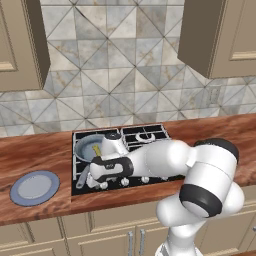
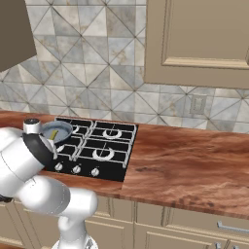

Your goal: Pick up the butter stick and place it in the pan. Then turn on the burner for the pan.

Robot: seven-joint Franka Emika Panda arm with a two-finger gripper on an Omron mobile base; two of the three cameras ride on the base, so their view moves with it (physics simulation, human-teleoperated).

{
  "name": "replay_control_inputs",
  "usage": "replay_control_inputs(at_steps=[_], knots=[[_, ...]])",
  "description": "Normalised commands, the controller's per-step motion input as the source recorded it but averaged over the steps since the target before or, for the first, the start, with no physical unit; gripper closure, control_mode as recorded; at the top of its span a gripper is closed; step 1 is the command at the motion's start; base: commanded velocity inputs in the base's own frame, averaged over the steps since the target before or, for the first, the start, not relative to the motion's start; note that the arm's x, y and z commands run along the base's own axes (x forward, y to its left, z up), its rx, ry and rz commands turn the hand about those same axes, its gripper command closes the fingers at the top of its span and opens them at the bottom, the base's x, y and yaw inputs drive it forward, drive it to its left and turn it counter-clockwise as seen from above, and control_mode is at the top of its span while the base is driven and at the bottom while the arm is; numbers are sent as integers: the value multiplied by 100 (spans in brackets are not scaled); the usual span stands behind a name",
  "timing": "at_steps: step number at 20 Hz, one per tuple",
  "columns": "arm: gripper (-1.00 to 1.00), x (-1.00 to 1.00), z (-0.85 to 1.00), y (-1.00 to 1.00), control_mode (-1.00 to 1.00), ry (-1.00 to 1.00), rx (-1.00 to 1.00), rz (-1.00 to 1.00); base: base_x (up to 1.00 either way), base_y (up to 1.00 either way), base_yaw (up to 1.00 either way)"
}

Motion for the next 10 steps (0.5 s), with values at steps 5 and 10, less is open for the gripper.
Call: replay_control_inputs(at_steps=[5,10], knots=[[-100,2,-5,0,-100,-2,0,0,0,0,0],[-100,4,-12,0,-100,-1,0,0,0,0,0]])
